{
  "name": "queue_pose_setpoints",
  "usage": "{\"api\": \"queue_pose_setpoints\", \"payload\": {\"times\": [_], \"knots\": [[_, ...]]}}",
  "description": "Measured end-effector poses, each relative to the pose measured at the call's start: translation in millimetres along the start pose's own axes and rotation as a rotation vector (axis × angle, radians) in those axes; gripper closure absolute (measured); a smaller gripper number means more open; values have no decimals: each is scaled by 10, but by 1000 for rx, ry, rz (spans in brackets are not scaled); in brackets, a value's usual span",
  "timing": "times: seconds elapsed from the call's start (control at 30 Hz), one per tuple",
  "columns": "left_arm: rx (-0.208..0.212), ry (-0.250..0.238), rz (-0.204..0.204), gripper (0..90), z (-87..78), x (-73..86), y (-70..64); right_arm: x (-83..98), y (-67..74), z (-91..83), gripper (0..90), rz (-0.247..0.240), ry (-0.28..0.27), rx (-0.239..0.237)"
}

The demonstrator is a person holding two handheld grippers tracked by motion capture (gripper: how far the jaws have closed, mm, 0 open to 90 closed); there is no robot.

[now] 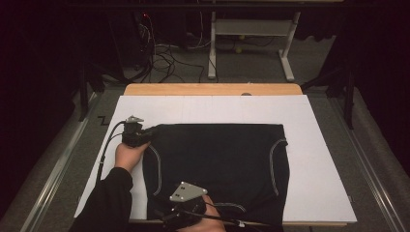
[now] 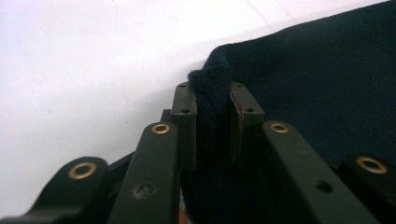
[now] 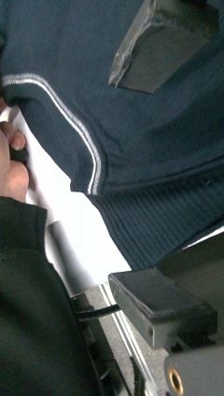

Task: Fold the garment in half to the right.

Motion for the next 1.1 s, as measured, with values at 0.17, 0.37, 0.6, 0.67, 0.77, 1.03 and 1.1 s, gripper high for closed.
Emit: {"api": "queue_pose_setpoints", "payload": {"times": [0.17,0.37,0.6,0.67,0.77,1.03,1.1], "knots": [[19,-67,10,718,-83,-3,-32,18,54,146,150,5,55,9],[45,-93,11,718,-144,22,-79,50,114,295,181,2,113,6],[45,-95,5,718,-154,28,-78,90,200,458,157,-45,176,23],[43,-95,3,718,-152,27,-75,94,210,487,149,-76,189,39],[34,-98,2,717,-158,27,-70,95,209,515,152,-79,199,69],[22,-108,20,718,-168,28,-80,98,172,496,302,-119,198,116],[22,-107,17,718,-169,30,-79,95,152,482,353,-125,201,127]]}}
Point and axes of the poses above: each handheld gripper's, and its own axes: z roughly forward along the jaws, x roughly out of its underside, y roughly to its left, the point moved 9 cm from there along z, roughly forward along the jaws, and after that the axes turned 6 degrees about -y, right-handed, at the moved point
